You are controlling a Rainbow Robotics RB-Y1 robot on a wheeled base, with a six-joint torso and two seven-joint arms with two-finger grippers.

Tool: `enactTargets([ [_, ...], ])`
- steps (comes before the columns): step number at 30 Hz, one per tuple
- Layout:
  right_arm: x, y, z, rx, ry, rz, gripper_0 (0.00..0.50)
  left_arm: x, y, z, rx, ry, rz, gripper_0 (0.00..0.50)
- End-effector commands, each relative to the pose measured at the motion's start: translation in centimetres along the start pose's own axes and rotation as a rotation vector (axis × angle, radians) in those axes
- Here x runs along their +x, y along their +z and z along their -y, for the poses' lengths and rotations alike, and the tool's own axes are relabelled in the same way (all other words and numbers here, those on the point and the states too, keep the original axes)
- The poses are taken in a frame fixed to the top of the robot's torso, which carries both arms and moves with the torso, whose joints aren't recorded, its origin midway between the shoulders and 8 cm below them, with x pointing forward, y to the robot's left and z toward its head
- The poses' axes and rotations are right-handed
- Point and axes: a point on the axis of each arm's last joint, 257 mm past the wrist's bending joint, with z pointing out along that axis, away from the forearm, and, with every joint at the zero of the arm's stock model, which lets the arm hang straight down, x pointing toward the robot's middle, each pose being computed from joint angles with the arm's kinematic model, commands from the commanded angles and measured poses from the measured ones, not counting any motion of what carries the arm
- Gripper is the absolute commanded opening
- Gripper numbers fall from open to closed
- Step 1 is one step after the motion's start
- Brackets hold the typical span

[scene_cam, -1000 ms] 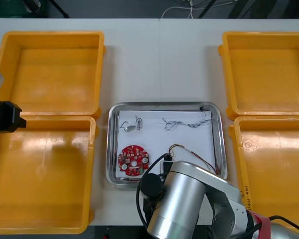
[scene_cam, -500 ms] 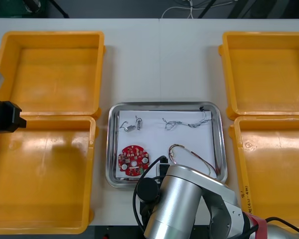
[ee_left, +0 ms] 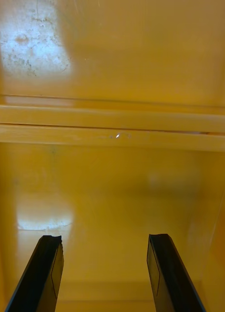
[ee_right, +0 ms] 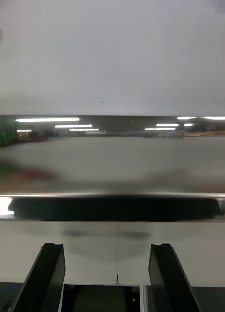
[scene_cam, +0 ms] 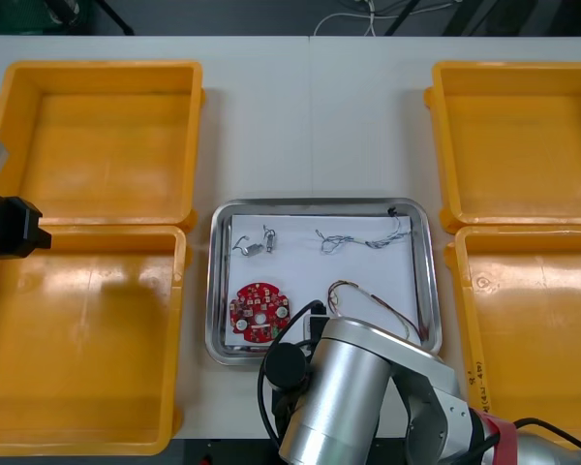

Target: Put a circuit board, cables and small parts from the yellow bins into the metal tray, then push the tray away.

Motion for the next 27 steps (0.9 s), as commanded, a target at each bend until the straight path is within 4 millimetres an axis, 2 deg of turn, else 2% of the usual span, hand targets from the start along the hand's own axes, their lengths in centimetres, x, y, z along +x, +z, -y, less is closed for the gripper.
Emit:
enactTargets([
  [1, -0.9, -0.9, -1.8, -0.037, 0.037, 0.021, 0.500, 0.0, -0.8, -0.1, 0.003, 0.021, 0.022, 0.500],
  [14, -2.1, -1.1, -1.4, -0.035, 0.038, 0.036, 0.500, 0.0, -0.8, -0.1, 0.003, 0.021, 0.022, 0.500],
  [27, -4.5, -0.1, -0.4, -0.021, 0.055, 0.070, 0.500, 0.0, -0.8, -0.1, 0.003, 0.021, 0.022, 0.500],
])
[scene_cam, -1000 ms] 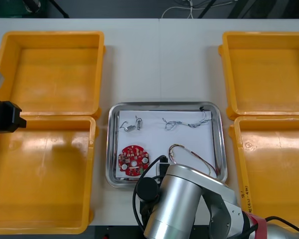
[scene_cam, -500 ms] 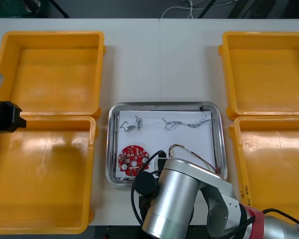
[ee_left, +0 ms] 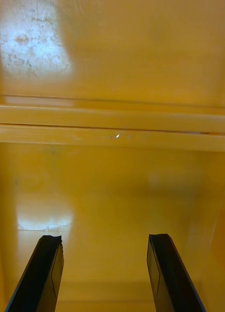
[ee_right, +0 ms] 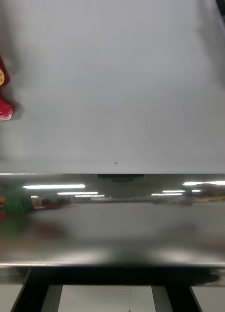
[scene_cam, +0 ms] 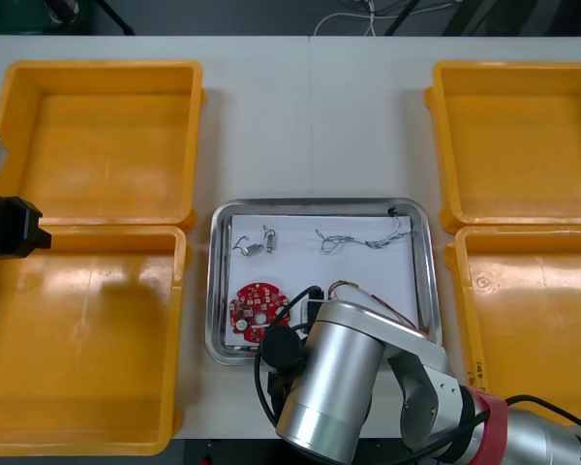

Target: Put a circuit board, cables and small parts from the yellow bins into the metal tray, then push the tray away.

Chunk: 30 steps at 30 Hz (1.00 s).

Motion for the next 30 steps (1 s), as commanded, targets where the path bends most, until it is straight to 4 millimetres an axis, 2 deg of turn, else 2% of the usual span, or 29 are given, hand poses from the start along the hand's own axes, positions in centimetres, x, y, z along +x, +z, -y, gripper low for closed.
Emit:
enactTargets([
  [1, -2.3, -0.5, 0.3, -0.004, 0.026, 0.041, 0.500, 0.0, -0.8, -0.1, 0.003, 0.021, 0.022, 0.500],
  [18, -5.4, -1.7, 1.4, 0.008, 0.027, 0.064, 0.500, 0.0, -0.8, -0.1, 0.003, 0.021, 0.022, 0.500],
  [30, -7.9, -1.6, 1.9, 0.043, 0.017, 0.084, 0.500, 0.0, -0.8, -0.1, 0.003, 0.021, 0.022, 0.500],
])
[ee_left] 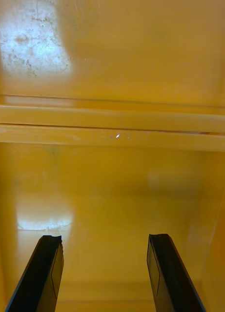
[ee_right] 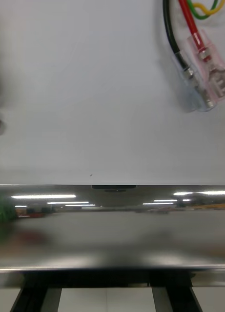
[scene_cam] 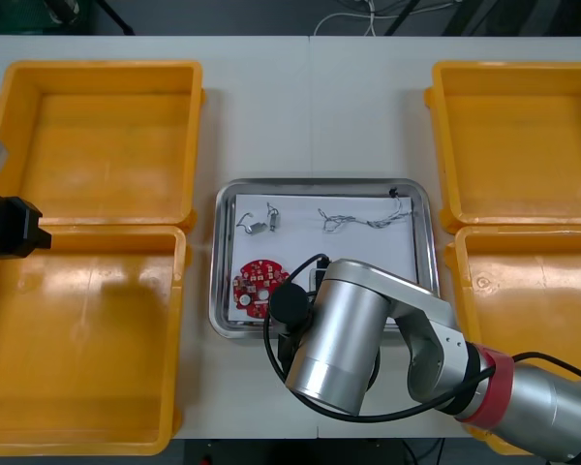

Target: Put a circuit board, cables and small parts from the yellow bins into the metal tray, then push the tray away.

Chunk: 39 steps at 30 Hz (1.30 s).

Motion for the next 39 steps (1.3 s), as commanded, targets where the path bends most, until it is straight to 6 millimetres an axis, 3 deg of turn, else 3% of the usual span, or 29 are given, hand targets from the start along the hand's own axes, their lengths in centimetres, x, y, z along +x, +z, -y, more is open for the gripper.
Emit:
enactTargets([
  [1, -3.8, -0.8, 0.5, 0.012, 0.026, 0.053, 0.500, 0.0, -0.8, -0.1, 0.003, 0.021, 0.022, 0.500],
  [22, -9.8, -1.9, 0.5, 0.023, 0.042, 0.099, 0.500, 0.0, -0.8, -0.1, 0.003, 0.021, 0.022, 0.500],
  [39, -14.5, -1.6, 0.7, 0.013, 0.072, 0.145, 0.500, 0.0, -0.8, -0.1, 0.003, 0.021, 0.022, 0.500],
])
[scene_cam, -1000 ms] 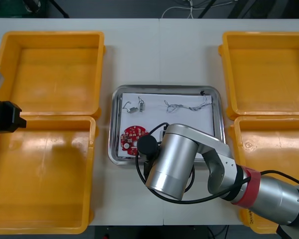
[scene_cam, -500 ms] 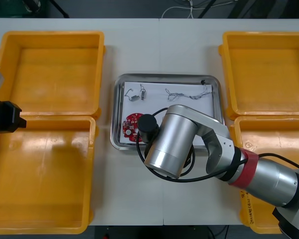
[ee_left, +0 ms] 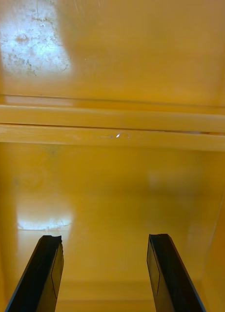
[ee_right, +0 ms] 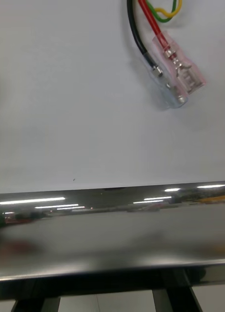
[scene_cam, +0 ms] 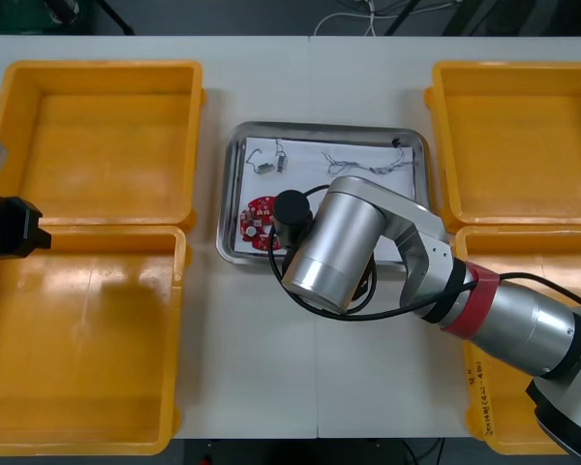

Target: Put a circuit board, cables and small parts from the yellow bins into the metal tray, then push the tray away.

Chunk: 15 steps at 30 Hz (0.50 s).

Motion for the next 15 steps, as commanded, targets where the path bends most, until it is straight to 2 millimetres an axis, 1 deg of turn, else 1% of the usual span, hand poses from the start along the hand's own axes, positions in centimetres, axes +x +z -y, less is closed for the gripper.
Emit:
enactTargets([
  [1, -4.1, -1.1, 0.0, -0.006, -0.023, 0.058, 0.500, 0.0, -0.8, -0.1, 0.003, 0.021, 0.022, 0.500],
  [6, -5.3, -1.5, 0.2, -0.006, -0.014, 0.069, 0.500, 0.0, -0.8, -0.1, 0.003, 0.021, 0.022, 0.500],
  [15, -7.6, -1.5, 0.2, -0.003, -0.015, 0.098, 0.500, 0.0, -0.8, -0.1, 0.003, 0.021, 0.022, 0.500],
])
